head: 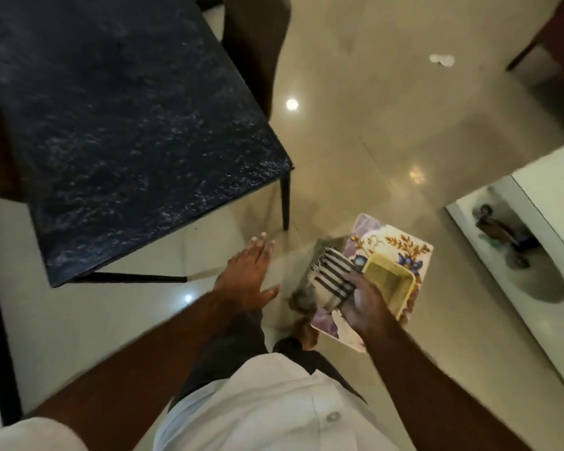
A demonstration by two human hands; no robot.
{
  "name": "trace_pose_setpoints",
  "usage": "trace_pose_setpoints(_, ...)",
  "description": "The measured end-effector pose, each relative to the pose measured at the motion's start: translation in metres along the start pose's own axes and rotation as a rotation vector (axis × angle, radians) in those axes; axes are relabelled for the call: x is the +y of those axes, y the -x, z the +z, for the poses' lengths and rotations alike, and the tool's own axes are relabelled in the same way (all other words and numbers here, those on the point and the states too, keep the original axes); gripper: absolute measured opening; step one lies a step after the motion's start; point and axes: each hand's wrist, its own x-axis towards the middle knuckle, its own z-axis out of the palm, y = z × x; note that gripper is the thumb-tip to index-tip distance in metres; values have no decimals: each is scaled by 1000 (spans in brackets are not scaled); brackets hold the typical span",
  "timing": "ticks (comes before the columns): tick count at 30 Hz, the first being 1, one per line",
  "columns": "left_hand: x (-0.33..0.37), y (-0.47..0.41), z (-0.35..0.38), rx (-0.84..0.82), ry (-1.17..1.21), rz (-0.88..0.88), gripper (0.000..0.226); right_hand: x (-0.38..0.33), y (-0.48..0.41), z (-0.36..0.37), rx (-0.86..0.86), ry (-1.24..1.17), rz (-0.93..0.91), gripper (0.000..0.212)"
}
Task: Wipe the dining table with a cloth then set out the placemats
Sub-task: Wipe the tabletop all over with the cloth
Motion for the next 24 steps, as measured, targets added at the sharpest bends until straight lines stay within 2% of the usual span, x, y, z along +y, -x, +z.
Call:
trace_pose_setpoints(2,-23,9,-8,106,-10,2,109,-12,-3,38,-2,12,-20,20)
trace_pose_setpoints(4,-53,15,-18,213,-37,-16,108,-29,-4,85,9,82,-132,16)
trace_pose_setpoints(7,-99,14,-36,342,-82,-83,110,-71,-10,154,108,486,-451,15)
trace_pose_setpoints(10,-146,2,-58,414,-102,-186,110,-110,-29,211,105,771,-767,39)
trace_pose_setpoints(13,-182,-15,-76,432,-95,-257,113,-128,-67,252,157,1047,-982,57)
trace_pose_setpoints(15,-204,-29,-85,406,-111,-272,116,-121,-96,268,157,1279,-1014,64)
trace_pose_setpoints(19,-230,-55,-87,334,-185,-230,128,-78,-118,271,112,1797,-952,88)
trace_pose_setpoints(22,-244,-64,-80,298,-213,-211,136,-70,-113,278,216,1802,-1080,97)
trace_pose_setpoints(24,-248,-65,-75,278,-220,-198,139,-74,-115,288,255,1803,-1072,97)
